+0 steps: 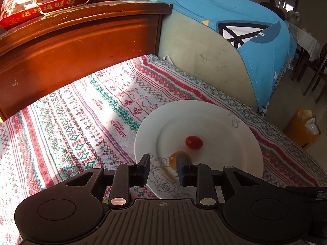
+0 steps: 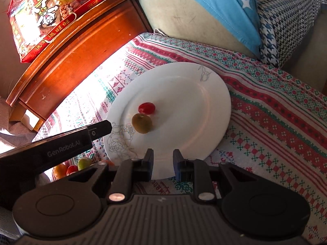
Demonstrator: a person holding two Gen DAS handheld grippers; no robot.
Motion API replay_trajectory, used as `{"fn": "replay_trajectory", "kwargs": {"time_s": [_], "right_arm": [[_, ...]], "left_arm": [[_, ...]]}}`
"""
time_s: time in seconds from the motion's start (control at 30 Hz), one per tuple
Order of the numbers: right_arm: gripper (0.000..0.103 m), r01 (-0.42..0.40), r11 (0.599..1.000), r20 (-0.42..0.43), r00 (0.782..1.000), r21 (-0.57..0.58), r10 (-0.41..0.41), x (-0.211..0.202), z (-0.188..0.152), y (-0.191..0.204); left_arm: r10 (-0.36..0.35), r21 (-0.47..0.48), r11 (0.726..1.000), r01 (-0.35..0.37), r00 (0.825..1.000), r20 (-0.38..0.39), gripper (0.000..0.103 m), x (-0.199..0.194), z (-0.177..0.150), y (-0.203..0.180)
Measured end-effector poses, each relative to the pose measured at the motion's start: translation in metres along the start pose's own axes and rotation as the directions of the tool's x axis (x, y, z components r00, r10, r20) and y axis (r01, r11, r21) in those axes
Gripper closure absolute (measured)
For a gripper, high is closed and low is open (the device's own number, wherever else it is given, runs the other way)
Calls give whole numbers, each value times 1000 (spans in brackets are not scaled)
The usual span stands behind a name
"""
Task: Organize fruits
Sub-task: 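Open both tools and pull them back toward the fruit pile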
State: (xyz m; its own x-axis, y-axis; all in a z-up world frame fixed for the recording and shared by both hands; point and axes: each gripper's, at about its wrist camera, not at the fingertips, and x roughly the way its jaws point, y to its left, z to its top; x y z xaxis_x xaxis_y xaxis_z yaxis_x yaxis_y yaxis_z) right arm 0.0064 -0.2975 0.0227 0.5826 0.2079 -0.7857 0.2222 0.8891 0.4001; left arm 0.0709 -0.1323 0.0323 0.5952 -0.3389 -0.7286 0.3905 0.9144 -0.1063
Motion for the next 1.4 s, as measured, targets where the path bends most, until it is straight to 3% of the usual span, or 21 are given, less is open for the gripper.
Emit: {"fn": "replay_trajectory", "kwargs": {"time_s": [0.43, 0.67, 1.07, 1.4], "right_arm": [[80, -96, 993, 24, 995, -68, 98, -22, -17, 16], [80, -118, 983, 20, 992, -138, 122, -30, -36, 26], [80, -117, 975, -9, 993, -188, 118, -24, -67, 36], [79, -110, 977, -14, 994, -181, 109, -15, -75, 38]], "left_arm": [[59, -60, 997, -57, 997, 43, 67, -59, -16, 25], [112, -107, 988, -110, 994, 11, 64, -82, -41, 44], [170, -162, 971, -177, 984, -58, 64, -90, -83, 73], [211, -199, 956, -215, 977, -42, 64, -86, -91, 93]]}}
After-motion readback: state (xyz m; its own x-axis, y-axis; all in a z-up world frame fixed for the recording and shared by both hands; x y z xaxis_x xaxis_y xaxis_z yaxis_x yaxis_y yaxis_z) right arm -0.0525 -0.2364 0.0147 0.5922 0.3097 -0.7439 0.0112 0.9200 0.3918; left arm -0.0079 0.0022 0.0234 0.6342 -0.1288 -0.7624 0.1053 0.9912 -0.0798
